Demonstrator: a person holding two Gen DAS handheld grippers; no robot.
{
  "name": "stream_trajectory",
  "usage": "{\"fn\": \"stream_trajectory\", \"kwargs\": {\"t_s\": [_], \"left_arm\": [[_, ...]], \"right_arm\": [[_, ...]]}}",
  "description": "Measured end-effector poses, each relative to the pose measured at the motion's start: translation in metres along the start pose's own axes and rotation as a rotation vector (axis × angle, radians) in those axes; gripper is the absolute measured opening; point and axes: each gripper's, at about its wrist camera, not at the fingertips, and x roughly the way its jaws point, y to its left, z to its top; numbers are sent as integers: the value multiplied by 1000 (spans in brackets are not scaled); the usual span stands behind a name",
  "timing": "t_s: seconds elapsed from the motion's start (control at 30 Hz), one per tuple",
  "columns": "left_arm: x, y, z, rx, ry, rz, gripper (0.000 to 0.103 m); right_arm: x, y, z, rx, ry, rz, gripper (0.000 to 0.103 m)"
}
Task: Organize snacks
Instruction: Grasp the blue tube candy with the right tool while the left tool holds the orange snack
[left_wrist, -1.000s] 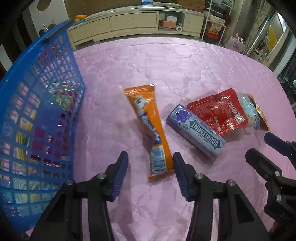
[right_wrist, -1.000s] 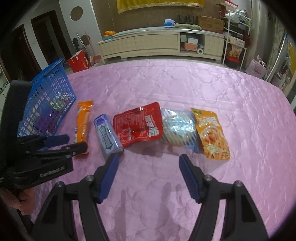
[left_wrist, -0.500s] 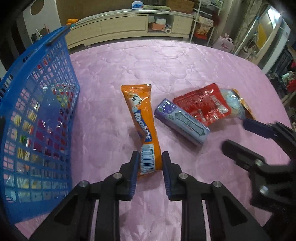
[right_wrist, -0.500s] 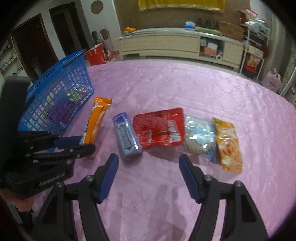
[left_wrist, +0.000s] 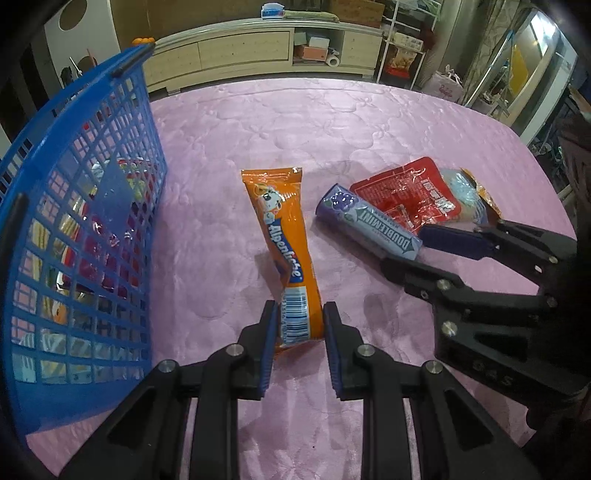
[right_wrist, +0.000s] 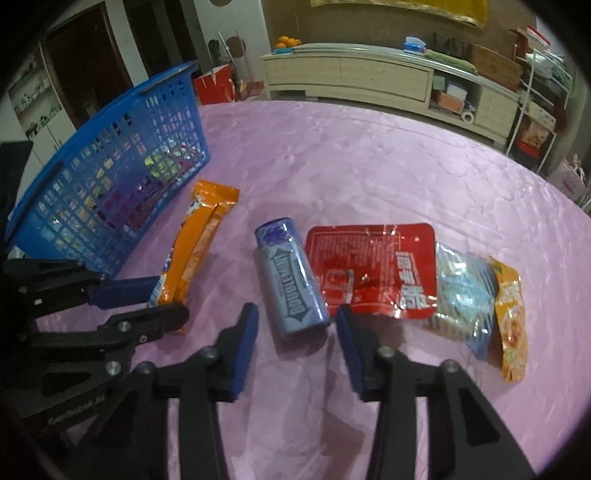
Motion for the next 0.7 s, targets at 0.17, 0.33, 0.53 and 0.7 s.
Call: {"fn": "stream_trajectory", "kwargs": {"t_s": [0.17, 0.33, 0.53, 0.7], "left_arm": [[6, -6, 1, 6, 2, 4, 22], [4, -6, -1, 0, 1, 8, 22], [-12, -9, -4, 7, -25, -4, 22], [-31, -16, -7, 18, -55, -18, 22]], "right_arm": [[10, -1, 2, -7, 27, -7, 39], [8, 1, 0, -16, 23, -2, 37], [-19, 7, -9, 12, -39, 10, 36], [-51, 19, -12, 1, -78, -2, 36]]}}
